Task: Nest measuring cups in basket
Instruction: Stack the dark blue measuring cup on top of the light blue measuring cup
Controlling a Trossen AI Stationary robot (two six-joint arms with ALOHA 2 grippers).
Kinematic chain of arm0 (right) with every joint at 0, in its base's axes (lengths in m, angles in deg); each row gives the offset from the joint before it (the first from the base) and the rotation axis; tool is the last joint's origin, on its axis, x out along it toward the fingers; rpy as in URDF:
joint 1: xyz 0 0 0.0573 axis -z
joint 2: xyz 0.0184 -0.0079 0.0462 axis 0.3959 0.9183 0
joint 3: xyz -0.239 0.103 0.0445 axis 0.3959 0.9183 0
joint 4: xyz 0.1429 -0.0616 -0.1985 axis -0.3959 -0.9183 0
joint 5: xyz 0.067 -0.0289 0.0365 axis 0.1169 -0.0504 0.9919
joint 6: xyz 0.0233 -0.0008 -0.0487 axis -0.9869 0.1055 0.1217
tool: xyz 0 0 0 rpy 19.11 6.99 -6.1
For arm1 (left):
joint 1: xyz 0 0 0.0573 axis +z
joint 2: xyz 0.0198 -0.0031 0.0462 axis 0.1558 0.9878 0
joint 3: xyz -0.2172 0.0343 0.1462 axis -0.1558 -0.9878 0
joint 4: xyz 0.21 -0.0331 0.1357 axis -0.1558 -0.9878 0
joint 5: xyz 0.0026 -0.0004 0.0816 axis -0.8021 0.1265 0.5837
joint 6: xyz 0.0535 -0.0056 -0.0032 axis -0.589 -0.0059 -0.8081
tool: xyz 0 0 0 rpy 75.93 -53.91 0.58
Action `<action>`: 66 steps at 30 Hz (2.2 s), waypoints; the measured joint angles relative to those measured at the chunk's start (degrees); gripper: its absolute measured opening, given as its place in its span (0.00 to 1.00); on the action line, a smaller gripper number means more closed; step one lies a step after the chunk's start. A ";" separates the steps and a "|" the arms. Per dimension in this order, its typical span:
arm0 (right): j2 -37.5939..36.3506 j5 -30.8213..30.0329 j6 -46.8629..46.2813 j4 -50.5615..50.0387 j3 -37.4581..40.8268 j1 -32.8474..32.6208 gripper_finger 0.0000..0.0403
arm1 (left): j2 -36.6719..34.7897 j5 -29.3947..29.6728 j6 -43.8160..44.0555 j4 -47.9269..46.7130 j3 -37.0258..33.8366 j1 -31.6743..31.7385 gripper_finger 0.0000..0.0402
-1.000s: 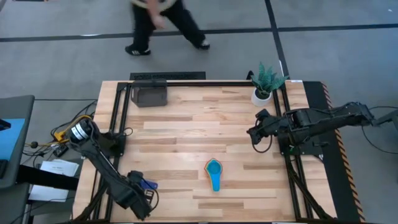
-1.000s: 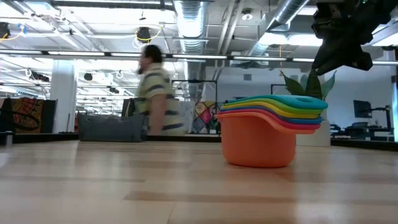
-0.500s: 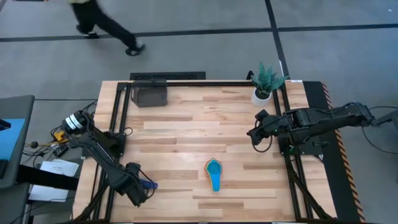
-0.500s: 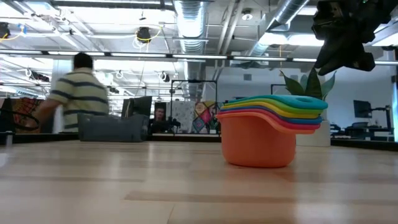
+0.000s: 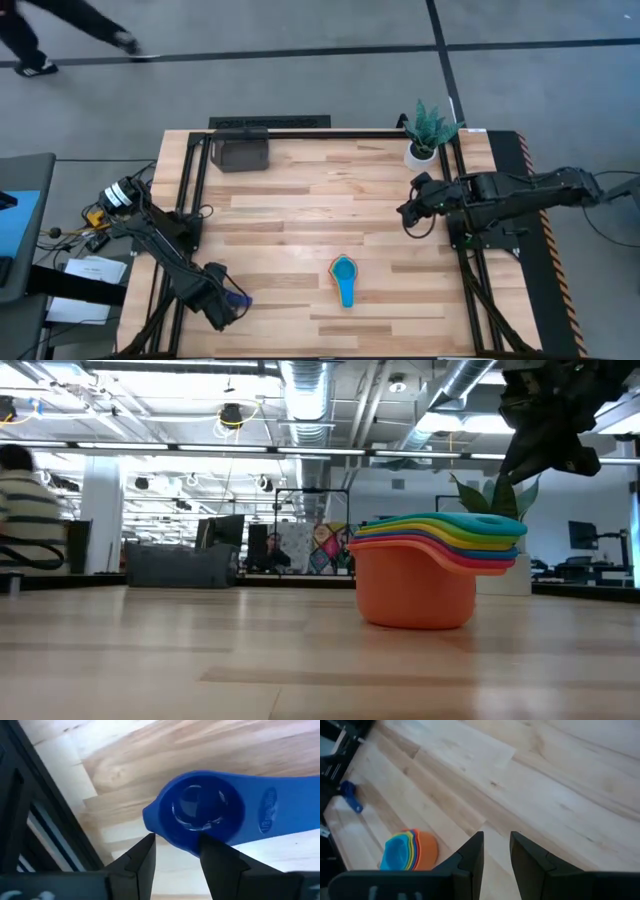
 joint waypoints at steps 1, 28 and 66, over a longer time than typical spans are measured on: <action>0.00 0.09 0.10 0.01 0.00 0.62 0.30 | 0.02 0.24 -0.09 -0.06 0.00 -0.10 0.34; 0.01 2.58 0.50 0.10 0.00 3.80 0.30 | 0.04 11.42 -10.40 -0.46 0.04 3.11 0.12; 0.00 5.38 0.12 -0.76 0.00 3.58 0.30 | 0.59 20.53 -62.92 5.00 22.50 35.23 0.06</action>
